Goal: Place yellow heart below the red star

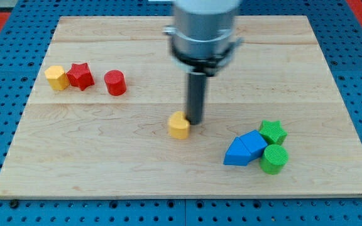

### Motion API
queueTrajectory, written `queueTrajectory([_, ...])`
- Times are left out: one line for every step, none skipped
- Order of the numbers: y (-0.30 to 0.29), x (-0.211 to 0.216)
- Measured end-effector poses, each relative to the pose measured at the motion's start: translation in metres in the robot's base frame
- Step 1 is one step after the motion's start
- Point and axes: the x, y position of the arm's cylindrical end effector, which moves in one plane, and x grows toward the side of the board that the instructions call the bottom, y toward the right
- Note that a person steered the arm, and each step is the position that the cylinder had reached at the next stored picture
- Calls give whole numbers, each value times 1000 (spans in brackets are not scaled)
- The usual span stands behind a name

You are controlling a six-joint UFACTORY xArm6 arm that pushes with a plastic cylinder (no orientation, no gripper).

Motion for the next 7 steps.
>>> queueTrajectory([-67,-1])
queueTrajectory([-37,1])
queueTrajectory([1,-7])
queueTrajectory([40,41])
queueTrajectory([39,67])
queueTrajectory([-38,9])
queueTrajectory([-127,7])
